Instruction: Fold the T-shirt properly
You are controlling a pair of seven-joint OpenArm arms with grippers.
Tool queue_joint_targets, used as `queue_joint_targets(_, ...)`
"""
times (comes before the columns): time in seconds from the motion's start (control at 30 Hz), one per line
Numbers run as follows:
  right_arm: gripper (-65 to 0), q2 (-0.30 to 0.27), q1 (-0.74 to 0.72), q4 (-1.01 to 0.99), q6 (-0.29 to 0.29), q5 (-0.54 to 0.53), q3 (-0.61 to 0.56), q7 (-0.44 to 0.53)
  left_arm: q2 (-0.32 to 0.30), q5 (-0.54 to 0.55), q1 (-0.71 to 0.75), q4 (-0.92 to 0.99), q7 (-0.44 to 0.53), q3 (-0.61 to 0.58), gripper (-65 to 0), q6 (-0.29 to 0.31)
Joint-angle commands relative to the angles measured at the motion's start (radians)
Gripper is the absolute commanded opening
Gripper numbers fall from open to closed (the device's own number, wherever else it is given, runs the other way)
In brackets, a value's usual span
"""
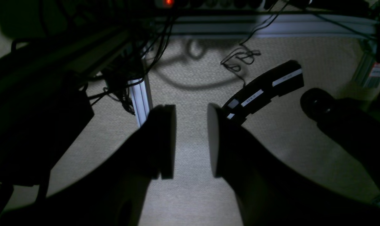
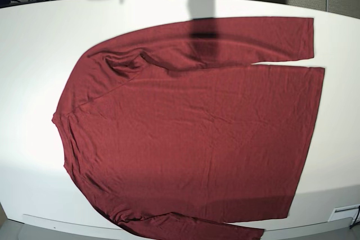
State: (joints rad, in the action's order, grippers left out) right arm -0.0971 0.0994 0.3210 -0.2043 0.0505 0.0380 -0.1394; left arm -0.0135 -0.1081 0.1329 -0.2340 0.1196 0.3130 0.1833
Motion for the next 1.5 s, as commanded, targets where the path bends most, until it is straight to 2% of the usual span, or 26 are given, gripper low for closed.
queue_joint_targets(0.0,-47.0,-0.006,-0.002,0.006,-0.008,0.002,-0.002,-0.008,-0.001,0.003,0.003,-0.012,-0.005,-0.001,-42.0,0.003)
queue_joint_targets(0.33,-47.0,-0.008,-0.002,0.006,-0.008,0.004,-0.002,-0.027,-0.001,0.003,0.014,-0.022,-0.004,-0.001,-42.0,0.003)
queue_joint_targets(0.5,-47.0,-0.015,-0.002,0.006,-0.013,0.113,-0.002,-0.026,-0.001,0.003,0.023,-0.022,0.005,-0.001,-42.0,0.003)
queue_joint_targets(0.7,-47.0,-0.031,0.013,0.006,-0.068,0.13,-0.002,-0.024,-0.001,0.003,0.045,-0.03,0.008,-0.001,-42.0,0.004)
queue_joint_targets(0.77,-47.0,-0.036,0.019,0.006,-0.07,0.13,-0.002,-0.02,-0.001,0.003,0.063,-0.054,0.008,-0.001,-42.0,0.005)
queue_joint_targets(0.83,-47.0,-0.041,0.028,0.006,-0.07,0.13,-0.002,-0.018,0.0,0.003,0.087,-0.089,0.008,-0.001,-42.0,0.01)
queue_joint_targets(0.93,-47.0,-0.052,0.047,0.022,-0.079,0.134,-0.002,-0.018,0.0,0.003,0.135,-0.151,0.008,-0.001,-42.0,0.053)
queue_joint_targets(1.03,-47.0,-0.065,0.084,0.071,-0.13,0.159,-0.002,-0.02,0.0,0.003,0.194,-0.223,0.003,-0.001,-42.0,0.08)
queue_joint_targets(1.2,-47.0,-0.089,0.186,0.21,-0.222,0.151,-0.012,-0.037,-0.001,0.003,0.305,-0.372,-0.046,-0.001,-42.0,0.09)
queue_joint_targets(1.33,-47.0,-0.113,0.289,0.365,-0.325,0.148,-0.013,-0.043,-0.001,0.004,0.41,-0.511,-0.05,-0.001,-42.0,0.159)
queue_joint_targets(1.4,-47.0,-0.126,0.349,0.452,-0.355,0.103,-0.013,-0.051,-0.001,0.004,0.465,-0.586,-0.06,-0.001,-42.0,0.185)
queue_joint_targets(1.47,-47.0,-0.143,0.413,0.544,-0.37,0.059,-0.013,-0.072,-0.001,0.004,0.52,-0.666,-0.08,-0.001,-42.0,0.188)
